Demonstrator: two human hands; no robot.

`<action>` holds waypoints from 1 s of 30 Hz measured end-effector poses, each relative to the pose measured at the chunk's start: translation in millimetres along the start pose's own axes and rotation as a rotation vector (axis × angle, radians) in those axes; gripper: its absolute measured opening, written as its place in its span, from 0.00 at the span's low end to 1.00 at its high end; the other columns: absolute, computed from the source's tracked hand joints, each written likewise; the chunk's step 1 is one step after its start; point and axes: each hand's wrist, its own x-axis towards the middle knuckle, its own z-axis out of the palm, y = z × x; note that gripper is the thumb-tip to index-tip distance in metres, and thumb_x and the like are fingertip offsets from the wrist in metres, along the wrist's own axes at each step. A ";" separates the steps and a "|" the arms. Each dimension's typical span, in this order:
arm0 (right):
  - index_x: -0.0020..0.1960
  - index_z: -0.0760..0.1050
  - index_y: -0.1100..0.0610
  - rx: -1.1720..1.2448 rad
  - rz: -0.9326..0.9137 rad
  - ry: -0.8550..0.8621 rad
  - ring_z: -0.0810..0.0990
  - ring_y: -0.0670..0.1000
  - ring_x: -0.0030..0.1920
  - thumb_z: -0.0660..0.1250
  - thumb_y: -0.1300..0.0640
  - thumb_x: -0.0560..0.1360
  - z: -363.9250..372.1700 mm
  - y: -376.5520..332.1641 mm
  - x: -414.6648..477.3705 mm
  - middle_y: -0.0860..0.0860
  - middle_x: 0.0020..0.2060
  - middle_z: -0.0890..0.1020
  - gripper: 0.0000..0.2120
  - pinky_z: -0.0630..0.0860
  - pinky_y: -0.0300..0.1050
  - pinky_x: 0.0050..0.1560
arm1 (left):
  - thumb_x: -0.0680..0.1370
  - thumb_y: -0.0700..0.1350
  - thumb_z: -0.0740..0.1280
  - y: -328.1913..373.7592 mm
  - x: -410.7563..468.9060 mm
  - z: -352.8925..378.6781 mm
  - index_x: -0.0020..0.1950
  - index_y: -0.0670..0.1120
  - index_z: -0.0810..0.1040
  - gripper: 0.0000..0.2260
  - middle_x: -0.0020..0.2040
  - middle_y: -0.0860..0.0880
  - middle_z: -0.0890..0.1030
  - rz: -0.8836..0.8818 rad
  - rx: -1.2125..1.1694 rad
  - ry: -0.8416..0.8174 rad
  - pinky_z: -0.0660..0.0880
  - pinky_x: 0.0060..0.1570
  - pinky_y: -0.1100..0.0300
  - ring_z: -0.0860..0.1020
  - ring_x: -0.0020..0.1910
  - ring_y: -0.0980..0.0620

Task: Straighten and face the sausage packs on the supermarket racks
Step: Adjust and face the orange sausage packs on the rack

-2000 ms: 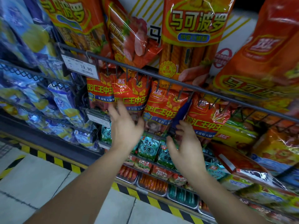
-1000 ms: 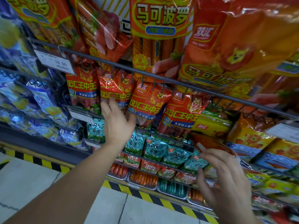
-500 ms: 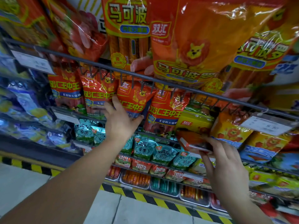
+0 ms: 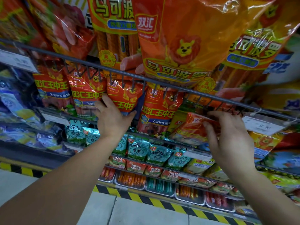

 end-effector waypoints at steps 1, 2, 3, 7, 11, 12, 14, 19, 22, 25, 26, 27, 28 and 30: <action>0.60 0.76 0.59 0.005 -0.001 -0.015 0.74 0.57 0.51 0.65 0.53 0.80 2.2 -0.6 0.9 0.55 0.49 0.80 0.13 0.72 0.48 0.33 | 0.67 0.63 0.75 -0.1 0.1 0.0 0.76 0.40 0.52 0.51 0.71 0.35 0.61 -0.001 0.003 -0.001 0.76 0.52 0.39 0.65 0.67 0.29; 0.60 0.76 0.60 0.014 -0.001 -0.034 0.74 0.57 0.52 0.65 0.53 0.80 5.9 -1.1 0.6 0.55 0.49 0.81 0.13 0.74 0.49 0.34 | 0.67 0.64 0.75 0.1 -0.1 -0.1 0.76 0.40 0.51 0.51 0.72 0.35 0.60 -0.003 0.006 -0.005 0.76 0.53 0.39 0.64 0.68 0.29; 0.60 0.77 0.60 0.020 0.000 -0.051 0.73 0.57 0.52 0.64 0.52 0.80 11.0 -1.3 -1.1 0.56 0.50 0.81 0.14 0.75 0.50 0.37 | 0.67 0.64 0.75 0.1 -0.5 -0.1 0.76 0.41 0.50 0.52 0.72 0.35 0.60 -0.007 0.007 -0.010 0.76 0.54 0.39 0.63 0.69 0.29; 0.66 0.73 0.63 0.028 -0.010 -0.034 0.73 0.62 0.55 0.66 0.61 0.79 29.2 2.2 -6.3 0.61 0.56 0.77 0.16 0.68 0.49 0.52 | 0.67 0.64 0.75 0.4 -4.0 -1.2 0.77 0.41 0.49 0.53 0.73 0.36 0.59 -0.016 -0.005 -0.036 0.75 0.55 0.40 0.62 0.71 0.31; 0.72 0.65 0.63 0.031 0.018 -0.050 0.69 0.68 0.63 0.67 0.69 0.75 40.4 1.5 -8.6 0.65 0.63 0.72 0.27 0.70 0.60 0.60 | 0.68 0.68 0.71 4.3 -17.8 -4.8 0.76 0.40 0.53 0.50 0.68 0.37 0.64 -0.007 0.117 0.056 0.74 0.55 0.40 0.67 0.66 0.34; 0.74 0.62 0.63 0.001 0.037 -0.088 0.66 0.68 0.68 0.69 0.69 0.74 44.1 0.8 -9.9 0.66 0.67 0.69 0.31 0.71 0.63 0.63 | 0.68 0.66 0.72 5.2 -22.4 -5.6 0.75 0.39 0.56 0.48 0.66 0.38 0.66 0.023 0.113 0.113 0.73 0.54 0.41 0.68 0.64 0.35; 0.78 0.54 0.62 -0.102 0.067 -0.182 0.58 0.66 0.75 0.71 0.67 0.73 50.6 0.0 -11.2 0.65 0.73 0.64 0.39 0.70 0.64 0.65 | 0.69 0.62 0.73 5.4 -31.0 -6.7 0.72 0.38 0.61 0.42 0.63 0.38 0.68 0.095 0.075 0.213 0.71 0.52 0.41 0.69 0.60 0.36; 0.79 0.32 0.54 -0.238 0.143 -0.413 0.31 0.51 0.75 0.62 0.53 0.81 55.4 -0.6 -0.3 0.51 0.78 0.37 0.42 0.51 0.54 0.77 | 0.72 0.56 0.70 8.5 -50.9 -7.6 0.68 0.37 0.65 0.33 0.59 0.37 0.70 0.302 0.044 0.250 0.69 0.51 0.44 0.69 0.58 0.37; 0.79 0.31 0.54 -0.276 0.154 -0.512 0.36 0.55 0.79 0.61 0.48 0.81 56.3 -2.3 11.5 0.53 0.80 0.39 0.43 0.48 0.54 0.77 | 0.73 0.55 0.71 14.3 -64.3 -4.3 0.68 0.37 0.67 0.32 0.60 0.38 0.71 0.391 0.047 0.186 0.70 0.52 0.43 0.70 0.59 0.37; 0.80 0.35 0.53 -0.298 0.149 -0.558 0.42 0.55 0.80 0.64 0.46 0.78 56.9 -1.2 18.7 0.52 0.80 0.43 0.45 0.51 0.56 0.76 | 0.73 0.50 0.69 21.7 -73.0 1.8 0.70 0.39 0.68 0.29 0.63 0.38 0.70 0.519 0.038 0.106 0.72 0.55 0.44 0.70 0.62 0.39; 0.80 0.36 0.53 -0.306 0.145 -0.556 0.43 0.55 0.80 0.65 0.46 0.77 57.1 -0.3 19.6 0.52 0.80 0.44 0.46 0.52 0.56 0.76 | 0.73 0.49 0.69 24.6 -74.7 5.5 0.70 0.40 0.68 0.28 0.65 0.39 0.70 0.569 0.032 0.064 0.73 0.56 0.44 0.69 0.64 0.40; 0.80 0.37 0.53 -0.313 0.138 -0.550 0.44 0.54 0.80 0.66 0.46 0.77 57.2 0.3 20.1 0.52 0.80 0.45 0.46 0.53 0.56 0.75 | 0.73 0.49 0.69 27.6 -76.3 9.6 0.72 0.41 0.68 0.29 0.67 0.40 0.69 0.608 0.031 0.011 0.74 0.58 0.43 0.68 0.66 0.40; 0.80 0.37 0.52 -0.316 0.131 -0.543 0.45 0.54 0.80 0.66 0.45 0.76 57.0 0.5 20.6 0.52 0.80 0.46 0.46 0.54 0.56 0.75 | 0.73 0.49 0.70 31.2 -78.3 13.7 0.73 0.43 0.67 0.30 0.70 0.40 0.67 0.627 0.043 -0.047 0.74 0.58 0.43 0.67 0.68 0.40; 0.80 0.37 0.52 -0.310 0.123 -0.546 0.46 0.54 0.80 0.67 0.44 0.75 56.5 0.7 21.7 0.52 0.80 0.46 0.47 0.55 0.56 0.75 | 0.73 0.51 0.71 38.1 -82.8 20.1 0.76 0.46 0.63 0.34 0.74 0.42 0.62 0.612 0.093 -0.149 0.75 0.58 0.42 0.63 0.72 0.39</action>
